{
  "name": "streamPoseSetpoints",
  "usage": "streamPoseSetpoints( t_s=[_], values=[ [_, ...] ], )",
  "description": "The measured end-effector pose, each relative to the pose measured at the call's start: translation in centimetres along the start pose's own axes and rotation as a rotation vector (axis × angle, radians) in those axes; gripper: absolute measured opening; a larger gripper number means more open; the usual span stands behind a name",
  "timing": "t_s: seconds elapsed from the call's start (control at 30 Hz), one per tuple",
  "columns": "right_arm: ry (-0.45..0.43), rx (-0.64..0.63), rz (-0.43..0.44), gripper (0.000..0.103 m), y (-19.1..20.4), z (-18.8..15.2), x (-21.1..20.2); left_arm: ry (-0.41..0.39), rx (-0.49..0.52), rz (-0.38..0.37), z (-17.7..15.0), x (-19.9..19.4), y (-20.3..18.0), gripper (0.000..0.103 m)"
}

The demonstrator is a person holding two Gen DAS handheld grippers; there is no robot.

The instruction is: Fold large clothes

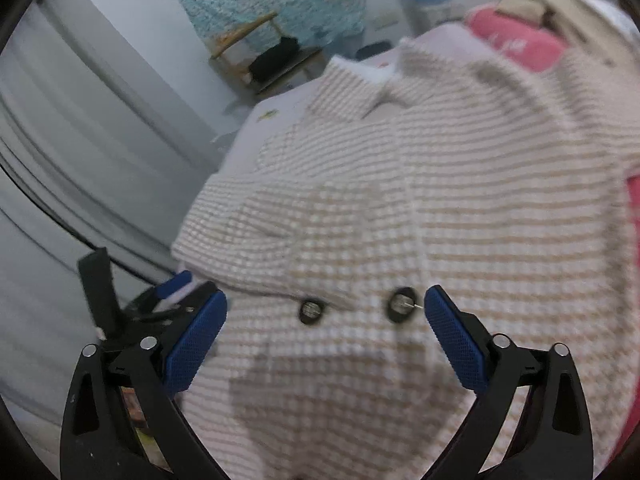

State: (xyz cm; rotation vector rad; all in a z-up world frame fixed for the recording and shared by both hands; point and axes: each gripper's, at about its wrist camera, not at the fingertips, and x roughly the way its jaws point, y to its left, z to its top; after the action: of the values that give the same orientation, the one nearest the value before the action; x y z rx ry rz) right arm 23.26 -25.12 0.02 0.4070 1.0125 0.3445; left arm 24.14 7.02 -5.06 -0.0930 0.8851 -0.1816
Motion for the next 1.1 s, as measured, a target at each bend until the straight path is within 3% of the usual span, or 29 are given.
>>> streamPoseSetpoints(
  t_s=[0.27, 0.5, 0.83, 1.1],
  values=[
    [0.096, 0.034, 0.043, 0.070, 0.7, 1.0, 4.3, 0.031, -0.023, -0.015, -0.1, 1.2, 0.9, 0.098],
    [0.143, 0.041, 0.014, 0.050, 1.3, 0.9, 6.6, 0.052, -0.029, -0.018, -0.7, 1.8, 1.0, 0.098],
    [0.127, 0.043, -0.013, 0.025, 0.8, 0.5, 7.1, 0.064, -0.005, 0.008, -0.4, 2.3, 0.4, 0.098],
    [0.110, 0.032, 0.016, 0.028, -0.1, 0.7, 5.2, 0.071, 0.006, 0.027, -0.4, 2.6, 0.1, 0.098]
  ],
)
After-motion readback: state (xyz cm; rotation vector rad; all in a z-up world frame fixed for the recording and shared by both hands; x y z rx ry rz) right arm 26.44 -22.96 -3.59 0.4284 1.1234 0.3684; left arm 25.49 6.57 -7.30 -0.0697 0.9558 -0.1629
